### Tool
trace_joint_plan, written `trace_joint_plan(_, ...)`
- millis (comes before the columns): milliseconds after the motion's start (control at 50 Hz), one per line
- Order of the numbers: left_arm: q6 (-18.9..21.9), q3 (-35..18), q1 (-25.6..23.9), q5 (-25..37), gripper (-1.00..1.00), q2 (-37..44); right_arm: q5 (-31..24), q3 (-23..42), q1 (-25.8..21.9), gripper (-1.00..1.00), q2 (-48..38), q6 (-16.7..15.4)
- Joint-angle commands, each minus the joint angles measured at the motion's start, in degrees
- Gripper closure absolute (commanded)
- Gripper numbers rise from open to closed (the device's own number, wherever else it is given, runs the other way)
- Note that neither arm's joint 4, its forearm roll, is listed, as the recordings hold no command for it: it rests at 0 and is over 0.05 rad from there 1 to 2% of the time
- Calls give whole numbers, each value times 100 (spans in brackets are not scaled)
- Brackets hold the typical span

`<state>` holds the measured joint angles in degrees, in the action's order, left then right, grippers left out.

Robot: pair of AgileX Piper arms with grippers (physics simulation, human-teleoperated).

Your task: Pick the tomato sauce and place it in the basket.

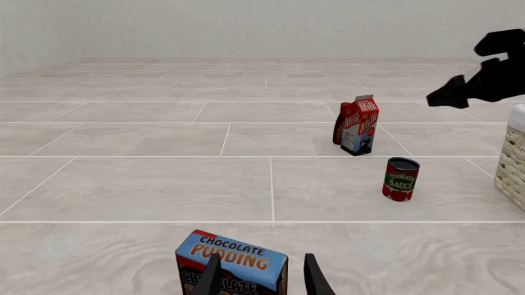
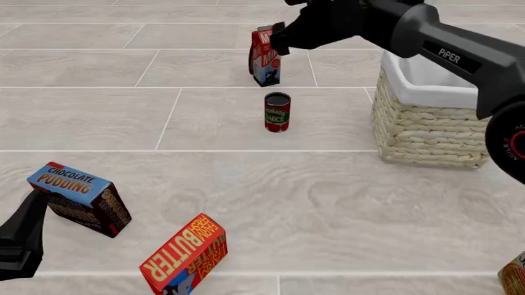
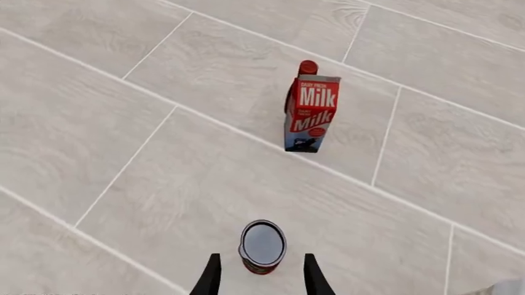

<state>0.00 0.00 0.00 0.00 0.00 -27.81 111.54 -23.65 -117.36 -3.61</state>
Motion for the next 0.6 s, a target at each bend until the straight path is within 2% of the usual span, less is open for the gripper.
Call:
trace_joint_plan(20,0,0,0,0,-100,0,-90,200,-55,-100,-153,-29)
trace_joint_plan(600,0,0,0,0,-100,0,-179,565,61,-100,-577,-23)
